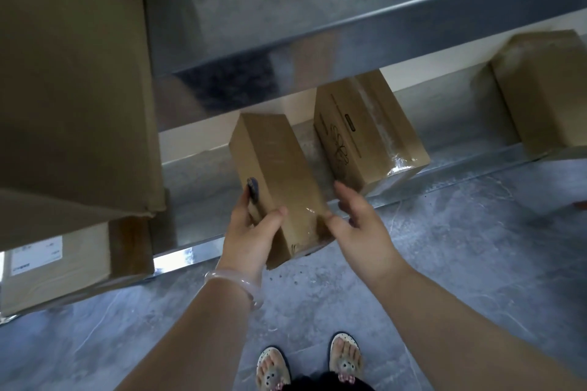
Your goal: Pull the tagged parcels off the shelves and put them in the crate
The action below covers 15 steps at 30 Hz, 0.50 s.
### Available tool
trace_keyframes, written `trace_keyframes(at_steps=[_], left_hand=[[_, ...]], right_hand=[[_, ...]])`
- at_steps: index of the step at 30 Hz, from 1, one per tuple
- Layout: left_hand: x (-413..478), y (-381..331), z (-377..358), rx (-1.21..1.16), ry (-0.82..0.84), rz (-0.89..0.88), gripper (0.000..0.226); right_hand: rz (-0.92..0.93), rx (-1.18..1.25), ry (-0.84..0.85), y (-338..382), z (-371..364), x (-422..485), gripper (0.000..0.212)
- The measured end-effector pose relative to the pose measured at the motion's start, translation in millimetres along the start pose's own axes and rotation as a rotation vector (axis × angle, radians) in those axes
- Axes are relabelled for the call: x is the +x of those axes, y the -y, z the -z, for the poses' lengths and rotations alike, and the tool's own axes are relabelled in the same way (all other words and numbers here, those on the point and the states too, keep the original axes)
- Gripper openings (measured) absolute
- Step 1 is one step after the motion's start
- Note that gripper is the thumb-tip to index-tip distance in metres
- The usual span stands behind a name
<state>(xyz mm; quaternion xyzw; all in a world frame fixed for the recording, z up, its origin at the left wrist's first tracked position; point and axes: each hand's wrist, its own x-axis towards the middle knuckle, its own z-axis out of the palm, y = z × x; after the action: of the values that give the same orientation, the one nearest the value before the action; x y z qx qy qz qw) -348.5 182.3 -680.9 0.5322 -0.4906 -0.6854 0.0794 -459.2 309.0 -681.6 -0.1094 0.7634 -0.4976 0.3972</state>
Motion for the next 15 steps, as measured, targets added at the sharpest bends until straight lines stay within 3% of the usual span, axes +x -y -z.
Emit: trace_keyframes(at_steps=[2,5,11,15], left_hand=[[-6,3,2,-0.061,0.072,0.014,0.048],[-11,9,4,-0.075,0.155,0.0,0.043],[-16,12,12,0.271,-0.049,-0.117,0.033],[-18,15,10,0.28,-0.017,-0.136,0.044]], right_hand=[[-0.115,0.015,0.048,2,4,4,0.062],[-0.182,0.153,0.148,7,1,5,0.046],[0.012,0.011,0.112,3,-13,-10,0.044],[0.166,-0.199,0.106,-2,-23,-20,0.037]])
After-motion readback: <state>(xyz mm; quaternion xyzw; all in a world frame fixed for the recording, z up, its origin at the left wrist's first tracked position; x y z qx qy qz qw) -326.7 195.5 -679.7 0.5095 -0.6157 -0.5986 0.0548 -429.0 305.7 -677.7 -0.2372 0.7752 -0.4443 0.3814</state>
